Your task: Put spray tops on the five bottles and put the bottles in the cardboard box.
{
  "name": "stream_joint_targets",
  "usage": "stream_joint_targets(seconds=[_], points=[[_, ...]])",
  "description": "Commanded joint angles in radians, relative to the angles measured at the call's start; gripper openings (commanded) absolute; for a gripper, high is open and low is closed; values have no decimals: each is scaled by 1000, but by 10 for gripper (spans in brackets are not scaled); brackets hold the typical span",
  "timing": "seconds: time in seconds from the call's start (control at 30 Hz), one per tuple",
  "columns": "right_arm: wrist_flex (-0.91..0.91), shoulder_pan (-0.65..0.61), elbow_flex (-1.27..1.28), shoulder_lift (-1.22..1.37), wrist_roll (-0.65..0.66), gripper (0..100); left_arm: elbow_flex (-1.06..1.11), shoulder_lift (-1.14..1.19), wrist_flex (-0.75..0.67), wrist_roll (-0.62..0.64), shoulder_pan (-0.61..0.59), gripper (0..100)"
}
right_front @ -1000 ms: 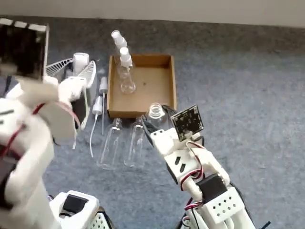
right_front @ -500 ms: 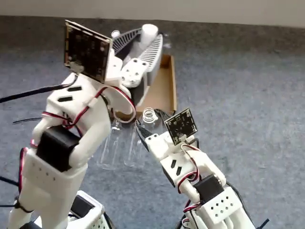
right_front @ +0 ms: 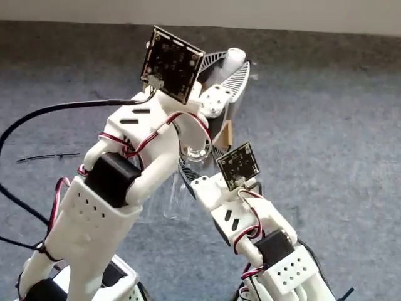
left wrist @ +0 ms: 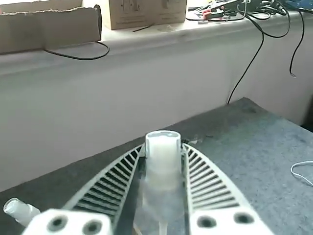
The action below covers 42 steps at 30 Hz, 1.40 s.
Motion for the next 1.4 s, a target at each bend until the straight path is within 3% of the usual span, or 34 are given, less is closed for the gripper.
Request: stream_joint_targets(seconds=[0.0, 0.43, 0.67, 0.9, 1.1, 1.37], points=[[-24, -5, -19, 1, -11, 5, -4, 4, -15, 11, 4, 4], [-16, 76, -12, -183, -98, 5, 173, -5, -15, 11, -96, 4], [10, 77, -12, -202, -100, 5, 265, -15, -5, 5, -87, 4], [10, 77, -12, -202, -100, 5, 323, -185, 94, 3, -88, 13], [10, 77, -12, -202, -100, 5, 432, -297, 100, 3, -91, 120], [8, 77, 36, -202, -98, 5, 371, -389, 100, -63, -88, 120]])
